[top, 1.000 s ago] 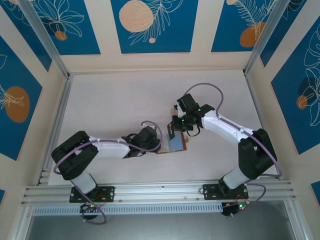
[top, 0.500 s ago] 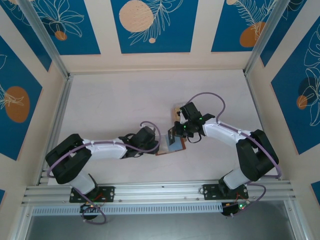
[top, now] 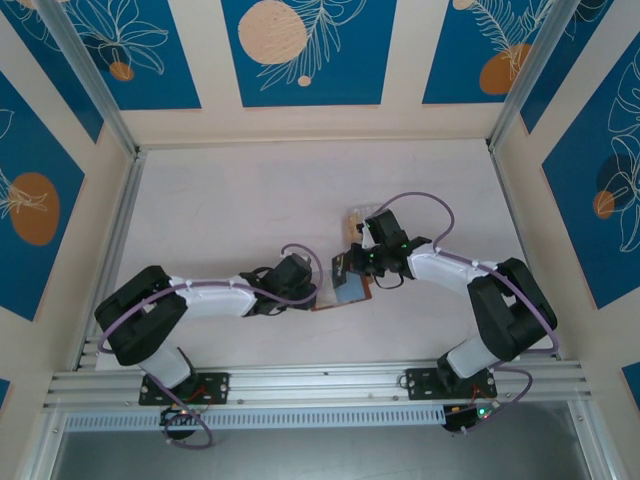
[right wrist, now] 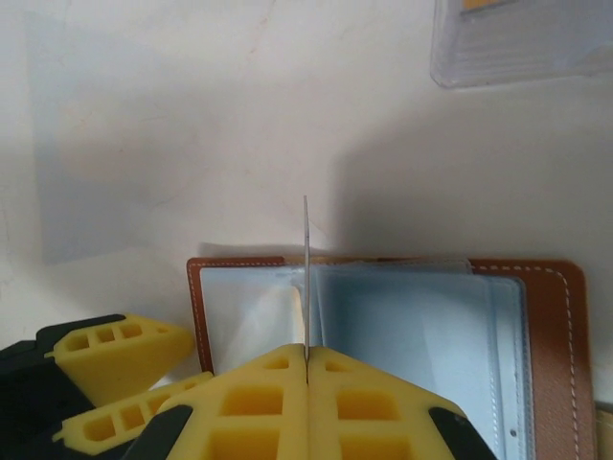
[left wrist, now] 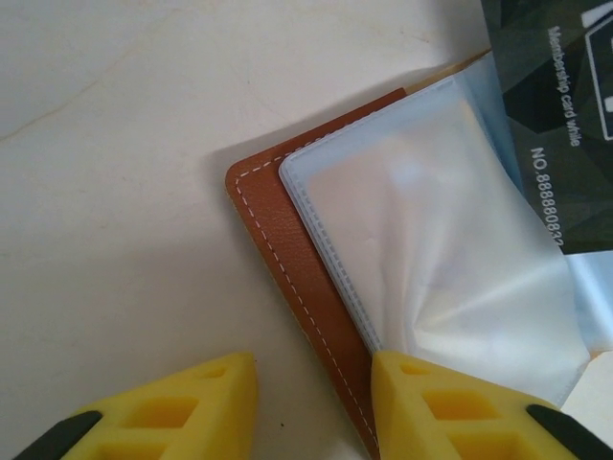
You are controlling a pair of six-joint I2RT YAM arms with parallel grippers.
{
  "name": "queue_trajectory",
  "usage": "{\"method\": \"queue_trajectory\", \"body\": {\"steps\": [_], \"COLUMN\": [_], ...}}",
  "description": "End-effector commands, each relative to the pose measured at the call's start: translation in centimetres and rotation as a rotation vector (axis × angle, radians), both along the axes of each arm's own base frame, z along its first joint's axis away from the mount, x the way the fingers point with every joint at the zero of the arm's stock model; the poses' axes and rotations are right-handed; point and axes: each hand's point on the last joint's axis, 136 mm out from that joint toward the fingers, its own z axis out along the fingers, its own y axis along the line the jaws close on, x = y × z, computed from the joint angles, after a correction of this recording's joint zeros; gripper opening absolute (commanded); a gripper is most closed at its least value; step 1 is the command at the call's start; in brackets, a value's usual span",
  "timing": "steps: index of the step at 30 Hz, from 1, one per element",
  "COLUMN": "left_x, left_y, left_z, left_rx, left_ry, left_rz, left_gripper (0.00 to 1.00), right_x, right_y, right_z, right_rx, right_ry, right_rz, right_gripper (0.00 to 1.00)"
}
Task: Put the credit cards into the card holder
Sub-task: Insert the credit card into the card slot.
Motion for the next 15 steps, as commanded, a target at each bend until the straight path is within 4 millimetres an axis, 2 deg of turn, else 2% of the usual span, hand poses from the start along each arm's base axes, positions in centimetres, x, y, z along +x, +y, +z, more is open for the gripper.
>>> {"method": "queue_trajectory", "body": {"steps": [1, 15], "left_x": [-1.0, -1.7], "left_y": [0.6, 1.2], "left_z": [-1.5, -2.9], "left_rx": [0.059, 0.108], "left_ry": [0.028, 0.051], "left_rz": [-0.021, -0.013], "left_gripper": [0.36, 0.35], "right_x": [-0.2, -1.8], "right_y": [0.4, 0.0], "right_z": [-0.7, -2.3], "right_rx": [0.037, 0.086], "right_ry": [0.019, 0.079], "right_rz": [0.004, -0.029], "right_gripper": [0.0, 0.0]}}
